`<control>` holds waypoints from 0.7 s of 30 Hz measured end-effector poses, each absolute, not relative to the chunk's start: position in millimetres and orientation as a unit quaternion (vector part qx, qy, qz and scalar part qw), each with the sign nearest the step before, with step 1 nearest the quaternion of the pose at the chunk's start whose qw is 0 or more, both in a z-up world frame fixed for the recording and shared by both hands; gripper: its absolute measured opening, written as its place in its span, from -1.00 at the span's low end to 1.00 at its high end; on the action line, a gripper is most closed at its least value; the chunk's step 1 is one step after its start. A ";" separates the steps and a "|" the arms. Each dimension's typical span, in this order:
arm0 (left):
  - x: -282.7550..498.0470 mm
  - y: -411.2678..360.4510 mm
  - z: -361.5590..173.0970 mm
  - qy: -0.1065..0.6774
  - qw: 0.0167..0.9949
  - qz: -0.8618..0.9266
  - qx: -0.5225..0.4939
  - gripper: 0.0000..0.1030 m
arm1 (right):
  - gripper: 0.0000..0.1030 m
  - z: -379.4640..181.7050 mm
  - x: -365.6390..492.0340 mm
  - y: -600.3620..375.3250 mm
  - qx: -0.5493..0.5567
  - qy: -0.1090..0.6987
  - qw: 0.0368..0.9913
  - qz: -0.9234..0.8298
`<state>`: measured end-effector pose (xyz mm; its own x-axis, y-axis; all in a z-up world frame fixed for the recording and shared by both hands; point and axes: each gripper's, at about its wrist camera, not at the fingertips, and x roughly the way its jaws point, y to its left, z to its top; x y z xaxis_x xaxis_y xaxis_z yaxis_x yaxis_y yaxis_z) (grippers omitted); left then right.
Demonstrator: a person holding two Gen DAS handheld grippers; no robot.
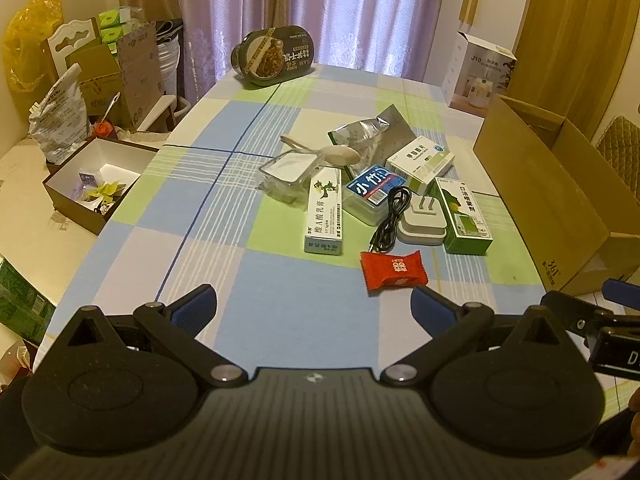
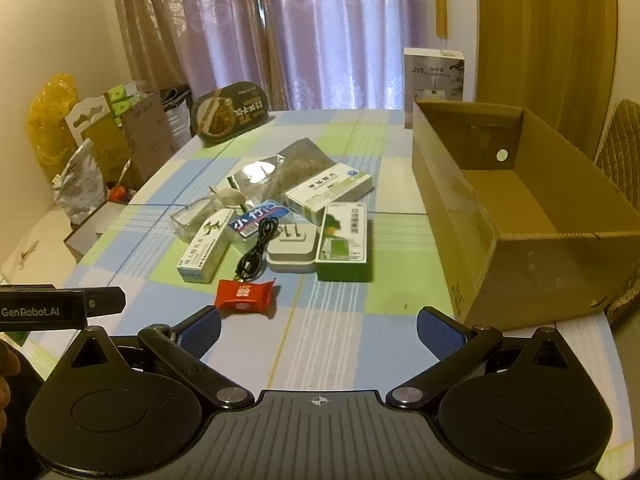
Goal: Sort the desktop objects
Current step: 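Move the right tool toward the red candy packet while the left tool approaches the white-green cream box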
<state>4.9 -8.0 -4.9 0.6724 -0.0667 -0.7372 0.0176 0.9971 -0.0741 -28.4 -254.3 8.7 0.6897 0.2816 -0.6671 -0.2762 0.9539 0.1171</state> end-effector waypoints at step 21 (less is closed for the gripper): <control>34.5 -3.5 -18.5 0.401 0.914 -0.056 0.000 0.97 | 0.97 -14.5 -6.3 -257.2 -0.005 0.381 0.912 0.152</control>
<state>34.5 -3.5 -18.5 0.6719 -0.1020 -0.7336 0.1017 0.9938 -0.0450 -6.3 -257.2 -14.5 0.6630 0.2724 -0.6973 -0.2804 0.9540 0.1060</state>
